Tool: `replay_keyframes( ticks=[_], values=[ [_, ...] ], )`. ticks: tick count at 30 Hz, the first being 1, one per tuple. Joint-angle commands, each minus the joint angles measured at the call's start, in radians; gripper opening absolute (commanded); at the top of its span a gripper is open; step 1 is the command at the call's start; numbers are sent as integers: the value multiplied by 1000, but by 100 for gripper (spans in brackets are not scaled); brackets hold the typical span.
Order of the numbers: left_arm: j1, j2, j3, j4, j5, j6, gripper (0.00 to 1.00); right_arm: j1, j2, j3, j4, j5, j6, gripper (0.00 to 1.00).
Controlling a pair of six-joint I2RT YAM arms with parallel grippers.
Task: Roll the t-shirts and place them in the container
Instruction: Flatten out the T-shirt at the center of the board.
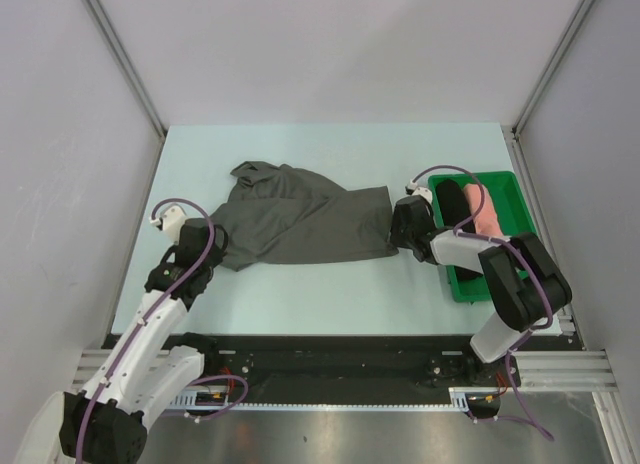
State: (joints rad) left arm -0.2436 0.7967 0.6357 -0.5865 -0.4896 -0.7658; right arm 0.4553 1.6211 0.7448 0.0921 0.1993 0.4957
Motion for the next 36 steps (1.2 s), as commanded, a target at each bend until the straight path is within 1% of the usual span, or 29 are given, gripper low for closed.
replay_keyframes(
  ticks=[1,3,4,9,10,13,15,20,26,30,35,36],
  values=[
    [6,4,22,19,2,22,0,20,31,39,32,-6,-3,35],
    [6,4,22,20,0,22,0,28,34,39,28,11,0,32],
    [6,4,22,20,0,22,0,28,34,38,23,12,4,28],
    [6,2,21,17,-1,22,0,28,19,41,11,32,-3,13],
    [6,2,21,16,-1,22,0,28,5,41,3,37,-5,7],
    [6,-1,27,7,-6,17,0,25,-38,41,-18,49,-11,1],
    [6,-7,35,-4,-14,13,0,25,-69,45,-32,55,-19,0],
    [6,-42,38,-35,-43,7,0,23,-179,50,-89,60,-32,1],
    [6,-53,39,-76,-64,-18,0,26,-265,50,-213,60,-39,1],
    [6,-71,33,-113,-76,-44,0,51,-319,45,-300,74,-40,0],
    [6,-82,-8,-137,-60,-92,0,88,-365,-22,-342,80,-23,1],
    [6,-85,-17,-128,-53,-93,0,88,-371,-36,-336,75,-17,3]
  ],
)
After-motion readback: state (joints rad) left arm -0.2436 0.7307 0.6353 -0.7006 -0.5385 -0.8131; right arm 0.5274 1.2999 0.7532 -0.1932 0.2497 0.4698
